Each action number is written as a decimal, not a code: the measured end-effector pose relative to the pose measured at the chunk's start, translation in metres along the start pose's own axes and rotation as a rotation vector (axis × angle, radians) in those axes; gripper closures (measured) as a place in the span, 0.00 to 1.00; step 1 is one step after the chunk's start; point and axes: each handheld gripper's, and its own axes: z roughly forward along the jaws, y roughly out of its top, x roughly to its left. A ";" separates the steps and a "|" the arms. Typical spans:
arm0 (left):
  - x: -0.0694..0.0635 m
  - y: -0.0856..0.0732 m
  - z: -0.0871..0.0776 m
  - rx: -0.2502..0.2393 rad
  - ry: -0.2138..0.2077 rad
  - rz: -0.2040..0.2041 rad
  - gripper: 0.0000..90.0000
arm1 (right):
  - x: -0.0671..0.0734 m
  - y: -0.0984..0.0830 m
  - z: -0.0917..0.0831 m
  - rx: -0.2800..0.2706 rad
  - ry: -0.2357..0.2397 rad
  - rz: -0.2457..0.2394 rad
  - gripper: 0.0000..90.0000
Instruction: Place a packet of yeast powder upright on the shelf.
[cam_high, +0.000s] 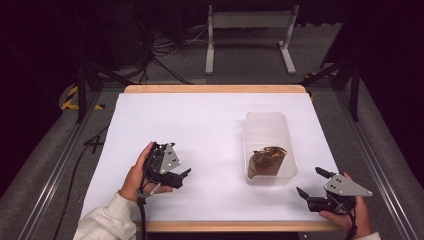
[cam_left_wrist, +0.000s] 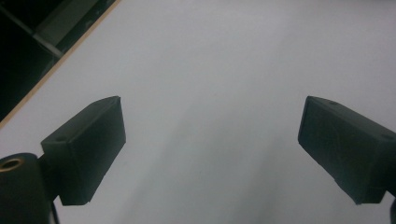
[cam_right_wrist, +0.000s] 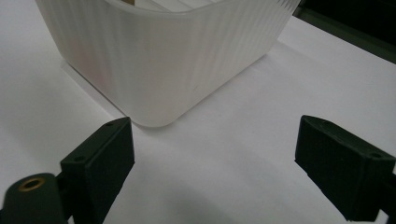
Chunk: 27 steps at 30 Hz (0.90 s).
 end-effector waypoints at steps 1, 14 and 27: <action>0.001 -0.005 -0.002 0.007 0.009 -0.008 0.09 | 0.000 0.000 0.000 0.000 0.000 -0.001 0.14; 0.008 -0.045 -0.017 0.037 0.040 -0.100 0.10 | 0.000 0.000 0.000 0.000 0.005 -0.004 0.14; 0.017 -0.084 -0.040 0.008 0.100 -0.199 0.09 | 0.001 0.003 0.004 -0.002 0.015 -0.021 0.14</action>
